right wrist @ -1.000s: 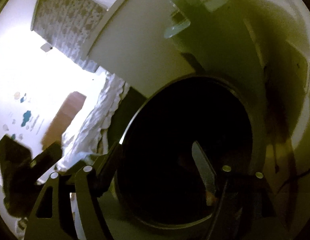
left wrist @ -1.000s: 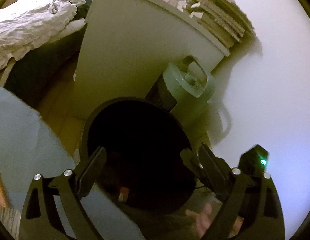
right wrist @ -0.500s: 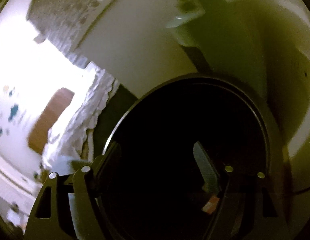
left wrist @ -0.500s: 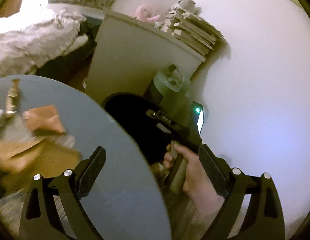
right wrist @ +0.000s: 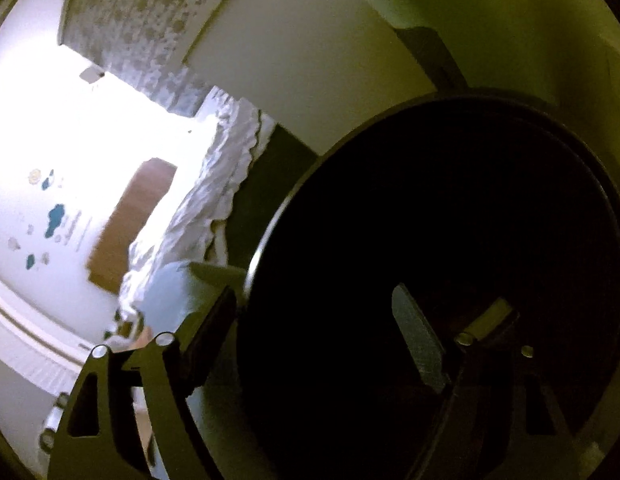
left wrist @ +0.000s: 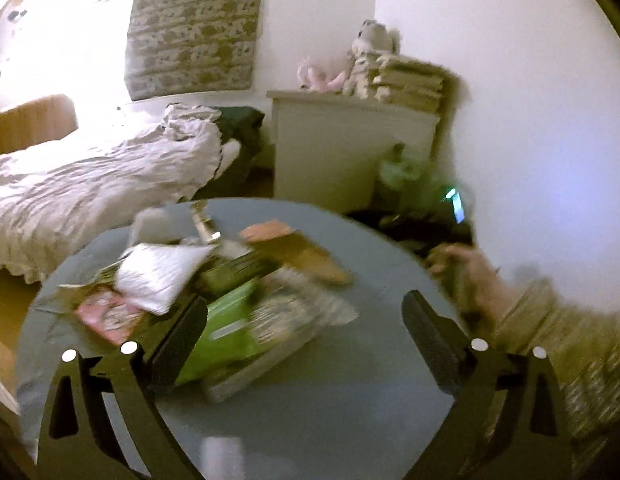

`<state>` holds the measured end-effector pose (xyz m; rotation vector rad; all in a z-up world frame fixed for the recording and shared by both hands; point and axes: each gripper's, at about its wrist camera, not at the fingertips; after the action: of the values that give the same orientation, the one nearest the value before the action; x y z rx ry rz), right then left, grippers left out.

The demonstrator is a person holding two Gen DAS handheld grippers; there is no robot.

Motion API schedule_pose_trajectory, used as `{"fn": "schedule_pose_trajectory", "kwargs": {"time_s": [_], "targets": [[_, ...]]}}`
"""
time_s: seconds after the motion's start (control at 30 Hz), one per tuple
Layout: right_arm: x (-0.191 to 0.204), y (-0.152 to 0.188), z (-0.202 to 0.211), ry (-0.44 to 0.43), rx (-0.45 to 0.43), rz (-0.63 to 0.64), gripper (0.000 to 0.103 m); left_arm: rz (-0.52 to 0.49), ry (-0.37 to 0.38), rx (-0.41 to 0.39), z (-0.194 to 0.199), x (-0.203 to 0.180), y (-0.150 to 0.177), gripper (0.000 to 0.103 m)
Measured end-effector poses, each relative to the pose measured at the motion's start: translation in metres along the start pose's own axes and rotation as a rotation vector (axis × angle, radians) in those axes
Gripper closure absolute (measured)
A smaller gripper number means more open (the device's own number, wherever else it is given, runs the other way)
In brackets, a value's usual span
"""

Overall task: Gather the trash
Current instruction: 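Grasp the green snack bag with the left gripper while the right grasps the green drink box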

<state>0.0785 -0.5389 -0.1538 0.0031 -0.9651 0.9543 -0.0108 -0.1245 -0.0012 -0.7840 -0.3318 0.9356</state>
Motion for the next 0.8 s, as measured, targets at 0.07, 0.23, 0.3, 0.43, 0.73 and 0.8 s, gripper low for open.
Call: {"fn": "schedule_pose_trajectory", "kwargs": {"time_s": [0.07,0.23,0.3,0.43,0.73,0.8], "targets": [[0.011,0.002,0.012,0.036,-0.015,0.056,0.017,-0.014,-0.005,0.014,-0.004,0.011,0.002,0.006],[0.038,0.024,0.051,0.168,-0.086,0.185,0.015,-0.076,0.011,0.037,-0.02,0.034,0.003,0.006],[0.059,0.039,0.069,0.21,-0.114,0.286,0.014,-0.108,0.028,0.063,-0.028,0.038,0.005,0.006],[0.112,0.07,0.087,0.085,-0.044,0.514,0.014,-0.159,0.073,0.126,-0.05,0.049,0.004,0.009],[0.245,0.164,0.045,-0.036,0.206,1.237,0.011,0.066,0.22,0.104,-0.046,0.104,0.003,0.055],[0.27,0.176,0.021,-0.044,0.286,1.341,0.011,0.11,0.216,0.085,-0.038,0.111,0.007,0.059]]}}
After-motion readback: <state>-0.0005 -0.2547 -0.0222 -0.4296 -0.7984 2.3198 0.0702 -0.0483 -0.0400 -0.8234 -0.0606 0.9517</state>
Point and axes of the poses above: each gripper's, at about its wrist camera, not at the fingertips, and z roughly against the way its jaws point, x to its left, y to its underside, and after that the axes turned 10 degrees about x, right-handed
